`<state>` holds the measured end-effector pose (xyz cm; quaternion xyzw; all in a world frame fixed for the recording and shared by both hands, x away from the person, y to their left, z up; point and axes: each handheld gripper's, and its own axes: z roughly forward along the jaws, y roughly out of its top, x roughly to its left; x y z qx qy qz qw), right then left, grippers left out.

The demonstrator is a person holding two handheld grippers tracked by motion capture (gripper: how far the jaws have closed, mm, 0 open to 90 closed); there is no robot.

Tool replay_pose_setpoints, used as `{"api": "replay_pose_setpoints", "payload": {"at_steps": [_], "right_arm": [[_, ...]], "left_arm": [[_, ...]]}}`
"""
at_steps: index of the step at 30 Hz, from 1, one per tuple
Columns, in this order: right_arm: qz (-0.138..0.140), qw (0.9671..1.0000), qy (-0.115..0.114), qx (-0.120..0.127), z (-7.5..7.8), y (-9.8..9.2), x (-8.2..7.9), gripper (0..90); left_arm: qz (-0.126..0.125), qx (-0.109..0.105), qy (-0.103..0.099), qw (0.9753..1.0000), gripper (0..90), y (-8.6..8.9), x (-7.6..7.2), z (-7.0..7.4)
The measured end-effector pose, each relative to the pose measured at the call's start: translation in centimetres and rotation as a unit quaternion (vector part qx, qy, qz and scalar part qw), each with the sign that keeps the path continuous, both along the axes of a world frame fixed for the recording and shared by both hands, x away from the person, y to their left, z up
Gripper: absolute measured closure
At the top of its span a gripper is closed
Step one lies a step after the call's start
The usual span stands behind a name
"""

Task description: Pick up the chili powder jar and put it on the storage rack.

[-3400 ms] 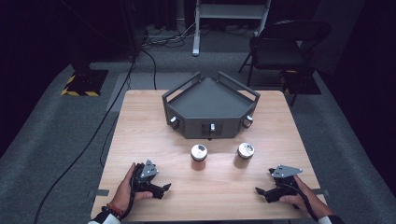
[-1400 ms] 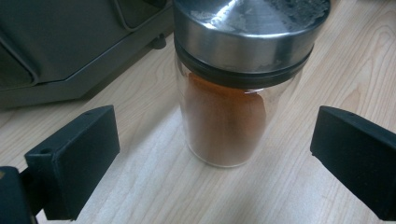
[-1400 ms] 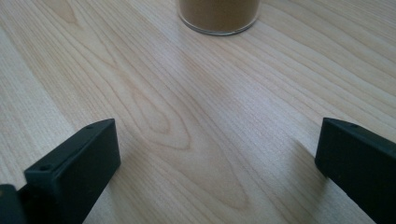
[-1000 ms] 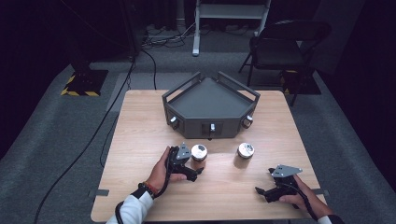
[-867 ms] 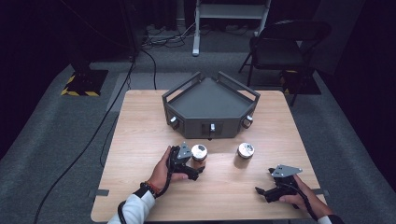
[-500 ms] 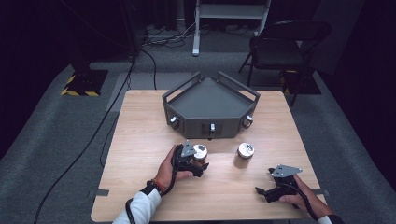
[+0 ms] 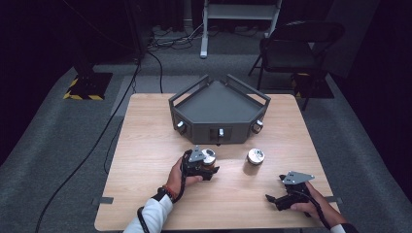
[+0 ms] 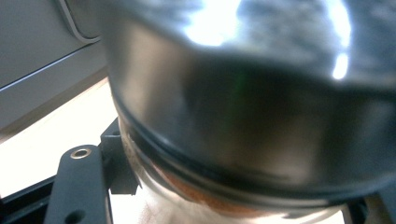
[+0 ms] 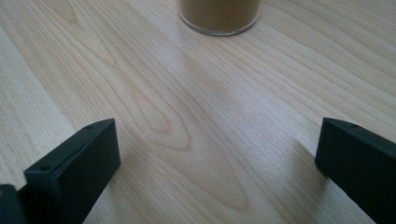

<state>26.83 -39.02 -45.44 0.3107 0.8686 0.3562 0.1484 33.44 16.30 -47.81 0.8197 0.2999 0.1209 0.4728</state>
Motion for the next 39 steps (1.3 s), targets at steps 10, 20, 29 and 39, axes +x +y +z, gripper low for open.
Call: {"api": "replay_pose_setpoints", "payload": {"at_steps": [10, 20, 29, 39], "right_arm": [[0.0, 1.0, 0.0, 0.0, 0.0, 0.0, 0.0, 0.0], [0.0, 1.0, 0.0, 0.0, 0.0, 0.0, 0.0, 0.0], [0.0, 1.0, 0.0, 0.0, 0.0, 0.0, 0.0, 0.0], [0.0, 1.0, 0.0, 0.0, 0.0, 0.0, 0.0, 0.0]], "left_arm": [[0.009, -0.01, 0.003, 0.9999, 31.0, -0.2, -0.2, 0.1], [0.009, -0.021, 0.002, 0.9997, 31.1, -0.4, -0.2, 0.7], [0.015, -0.029, -0.012, 0.9994, 31.1, -0.4, -0.2, 2.3], [0.02, -0.036, -0.025, 0.9988, 31.1, -0.5, -0.2, 5.1]]}}
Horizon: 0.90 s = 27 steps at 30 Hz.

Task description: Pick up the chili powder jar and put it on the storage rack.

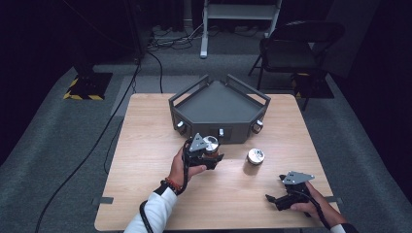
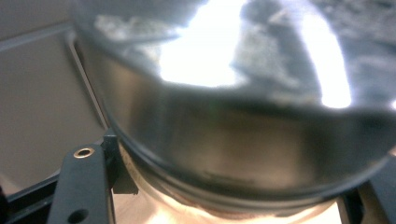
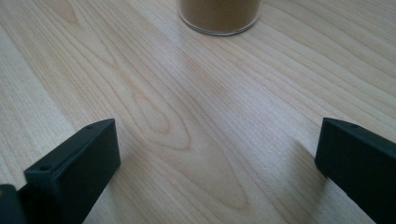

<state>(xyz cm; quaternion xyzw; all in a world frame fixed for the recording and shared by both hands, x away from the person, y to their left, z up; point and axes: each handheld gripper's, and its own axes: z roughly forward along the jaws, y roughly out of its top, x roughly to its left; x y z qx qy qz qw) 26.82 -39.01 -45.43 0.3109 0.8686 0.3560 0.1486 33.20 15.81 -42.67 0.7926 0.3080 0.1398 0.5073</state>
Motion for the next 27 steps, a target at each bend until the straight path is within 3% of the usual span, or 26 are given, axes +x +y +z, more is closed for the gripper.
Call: {"api": "replay_pose_setpoints", "payload": {"at_steps": [12, 19, 24, 27], "right_arm": [[-0.001, 1.0, 0.0, 0.0, 0.0, 0.0, 0.0, 0.0], [0.0, 1.0, 0.0, 0.0, 0.0, 0.0, 0.0, 0.0], [0.0, 1.0, 0.0, 0.0, 0.0, 0.0, 0.0, 0.0], [0.0, 1.0, 0.0, 0.0, 0.0, 0.0, 0.0, 0.0]], "left_arm": [[0.012, -0.018, -0.016, 0.9996, 31.1, 0.8, 0.7, 2.7], [0.014, -0.008, -0.027, 0.9995, 31.1, 0.4, 1.2, 4.7], [0.019, -0.018, -0.032, 0.9991, 31.1, 0.4, 1.4, 5.7], [0.02, -0.014, -0.038, 0.999, 31.1, 0.3, 1.5, 6.5]]}}
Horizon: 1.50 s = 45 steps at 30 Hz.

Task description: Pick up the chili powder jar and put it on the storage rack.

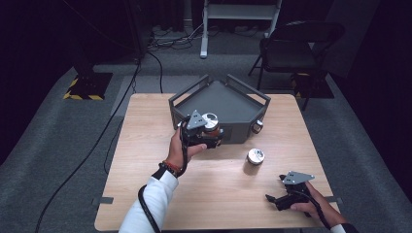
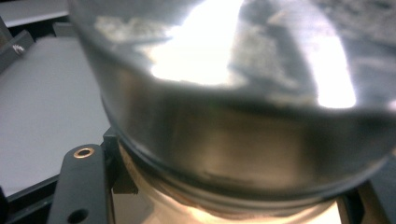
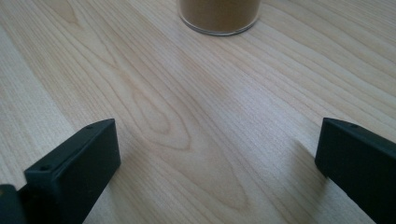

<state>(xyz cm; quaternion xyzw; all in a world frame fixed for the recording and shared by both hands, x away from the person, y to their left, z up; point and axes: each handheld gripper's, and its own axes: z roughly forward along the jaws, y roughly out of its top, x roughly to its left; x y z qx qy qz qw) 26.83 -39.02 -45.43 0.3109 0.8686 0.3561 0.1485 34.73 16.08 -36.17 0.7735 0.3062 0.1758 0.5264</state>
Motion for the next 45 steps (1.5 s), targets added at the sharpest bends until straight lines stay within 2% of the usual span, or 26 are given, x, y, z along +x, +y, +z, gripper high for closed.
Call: {"api": "replay_pose_setpoints", "payload": {"at_steps": [5, 10, 12, 15, 19, 24, 33, 45], "right_arm": [[0.0, 1.0, 0.0, 0.0, 0.0, 0.0, 0.0, 0.0], [0.0, 1.0, 0.0, 0.0, 0.0, 0.0, 0.0, 0.0], [0.0, 1.0, 0.0, 0.0, 0.0, 0.0, 0.0, 0.0], [0.0, 1.0, 0.0, 0.0, 0.0, 0.0, 0.0, 0.0], [0.001, 1.0, 0.0, 0.0, 0.0, 0.0, 0.0, 0.0], [0.001, 1.0, 0.0, 0.0, 0.0, 0.0, 0.0, 0.0], [0.005, 1.0, 0.0, 0.0, 0.0, -0.1, 0.1, 0.0], [0.005, 1.0, 0.0, 0.0, 0.0, -0.1, 0.1, 0.0]], "left_arm": [[0.003, -0.002, -0.004, 1.0, 31.1, -0.1, 0.5, 0.9], [0.016, -0.002, -0.004, 0.9999, 31.1, -0.4, 1.1, 1.4], [0.017, -0.01, -0.004, 0.9998, 31.1, -0.2, 1.5, 1.5], [0.021, -0.01, -0.006, 0.9997, 31.1, -0.2, 1.9, 1.9], [0.034, 0.001, -0.008, 0.9994, 31.1, -0.7, 2.4, 2.4], [0.043, 0.004, -0.008, 0.999, 31.1, -0.8, 3.1, 2.7], [0.06, 0.018, -0.008, 0.998, 31.1, -1.9, 5.4, 3.5], [0.092, 0.032, -0.003, 0.9953, 31.1, -2.8, 7.3, 2.9]]}}
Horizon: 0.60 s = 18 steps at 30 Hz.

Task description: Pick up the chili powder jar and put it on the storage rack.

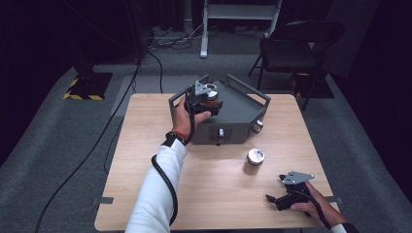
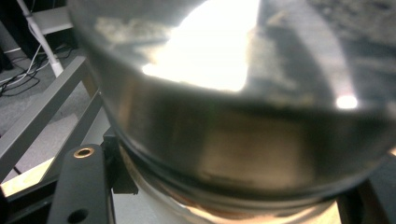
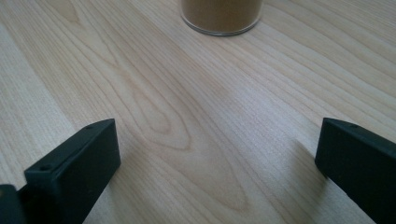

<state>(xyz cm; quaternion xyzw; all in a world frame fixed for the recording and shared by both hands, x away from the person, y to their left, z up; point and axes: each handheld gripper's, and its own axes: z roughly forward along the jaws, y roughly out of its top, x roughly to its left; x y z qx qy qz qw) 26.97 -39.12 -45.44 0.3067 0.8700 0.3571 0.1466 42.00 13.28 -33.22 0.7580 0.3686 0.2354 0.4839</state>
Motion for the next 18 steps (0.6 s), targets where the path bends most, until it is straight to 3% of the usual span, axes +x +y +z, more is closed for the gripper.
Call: {"api": "replay_pose_setpoints", "payload": {"at_steps": [5, 18], "right_arm": [[0.0, 1.0, 0.0, 0.0, 0.0, 0.0, 0.0, 0.0], [0.0, 1.0, 0.0, 0.0, 0.0, 0.0, 0.0, 0.0]], "left_arm": [[0.012, 0.0, 0.004, 0.9999, 31.1, -0.5, 0.6, -0.7], [0.011, 0.015, 0.016, 0.9997, 31.1, -1.3, 1.4, -1.5]]}}
